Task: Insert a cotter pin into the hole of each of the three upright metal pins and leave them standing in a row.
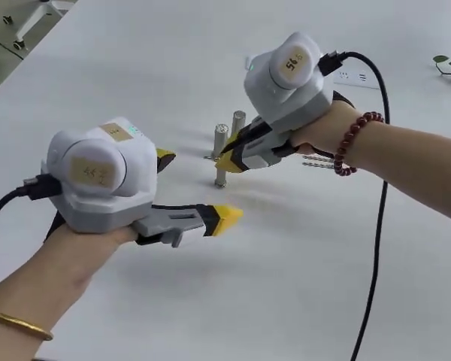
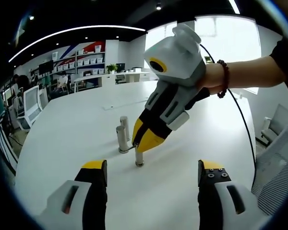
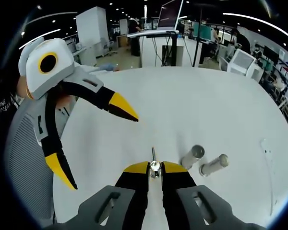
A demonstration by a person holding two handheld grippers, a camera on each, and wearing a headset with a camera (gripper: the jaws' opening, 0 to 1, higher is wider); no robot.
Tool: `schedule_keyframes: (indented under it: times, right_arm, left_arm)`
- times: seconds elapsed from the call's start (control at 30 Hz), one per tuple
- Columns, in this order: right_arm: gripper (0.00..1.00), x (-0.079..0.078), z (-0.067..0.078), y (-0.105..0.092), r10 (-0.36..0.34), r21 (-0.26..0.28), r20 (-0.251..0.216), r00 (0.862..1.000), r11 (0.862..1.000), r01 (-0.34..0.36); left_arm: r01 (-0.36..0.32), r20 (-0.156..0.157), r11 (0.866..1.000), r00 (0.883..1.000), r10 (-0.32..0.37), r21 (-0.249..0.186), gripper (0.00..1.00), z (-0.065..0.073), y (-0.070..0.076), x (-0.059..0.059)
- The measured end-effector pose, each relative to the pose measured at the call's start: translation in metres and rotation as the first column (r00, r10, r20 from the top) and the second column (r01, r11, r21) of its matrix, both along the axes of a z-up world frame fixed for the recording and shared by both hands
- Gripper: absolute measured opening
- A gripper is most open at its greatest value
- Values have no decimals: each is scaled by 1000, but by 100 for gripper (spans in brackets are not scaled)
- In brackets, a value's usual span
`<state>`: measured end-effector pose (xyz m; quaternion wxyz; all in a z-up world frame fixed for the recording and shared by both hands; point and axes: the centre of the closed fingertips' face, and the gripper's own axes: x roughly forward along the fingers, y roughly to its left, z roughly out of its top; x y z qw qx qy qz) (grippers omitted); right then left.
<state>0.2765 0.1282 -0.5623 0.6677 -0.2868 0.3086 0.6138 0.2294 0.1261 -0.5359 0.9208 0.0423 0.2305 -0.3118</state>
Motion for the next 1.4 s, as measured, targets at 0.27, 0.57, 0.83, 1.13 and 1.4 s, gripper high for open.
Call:
schedule_keyframes:
  times: [0.27, 0.57, 0.83, 1.13, 1.4]
  right_arm:
    - [4, 0, -1, 0, 6, -4, -8, 1000, 1000, -6]
    - [4, 0, -1, 1, 34, -11, 0, 999, 999, -34]
    - [9, 2, -2, -1, 26, -15, -12, 1000, 1000, -26]
    - [14, 4, 6, -11, -4, 21, -18, 1000, 1000, 4]
    - [14, 16, 25, -22, -95, 91, -16, 995, 991, 96]
  left_arm:
    - [11, 19, 1000, 1000, -11, -23, 84, 2, -1, 0]
    - [34, 22, 999, 999, -34, -29, 91, 3, -2, 1]
    - [52, 16, 998, 999, -51, -45, 96, 3, -6, -1]
    - [60, 28, 997, 998, -59, -43, 99, 5, -9, 0]
    - [50, 35, 998, 998, -49, -44, 99, 6, -6, 2]
